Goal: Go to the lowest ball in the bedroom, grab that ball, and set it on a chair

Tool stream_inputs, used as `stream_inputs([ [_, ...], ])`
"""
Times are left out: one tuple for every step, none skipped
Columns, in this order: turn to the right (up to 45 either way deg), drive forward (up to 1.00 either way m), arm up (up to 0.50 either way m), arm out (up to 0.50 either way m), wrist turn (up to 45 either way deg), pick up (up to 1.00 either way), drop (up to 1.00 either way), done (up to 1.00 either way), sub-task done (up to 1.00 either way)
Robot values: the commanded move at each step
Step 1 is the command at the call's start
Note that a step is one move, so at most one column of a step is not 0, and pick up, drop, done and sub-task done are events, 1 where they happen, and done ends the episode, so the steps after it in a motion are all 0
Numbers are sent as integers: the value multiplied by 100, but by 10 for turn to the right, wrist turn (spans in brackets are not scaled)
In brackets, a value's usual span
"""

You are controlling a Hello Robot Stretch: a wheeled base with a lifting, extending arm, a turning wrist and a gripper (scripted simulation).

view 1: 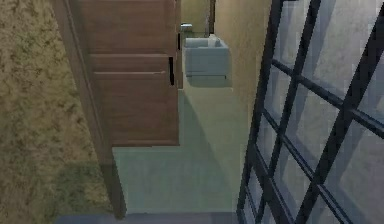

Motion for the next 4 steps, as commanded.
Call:
stream_inputs([
  [30, 0, 0, 0, 0, 0, 0, 0, 0],
  [0, 100, 0, 0, 0, 0, 0, 0, 0],
  [150, 0, 0, 0, 0, 0, 0, 0, 0],
  [0, 20, 0, 0, 0, 0, 0, 0, 0],
])
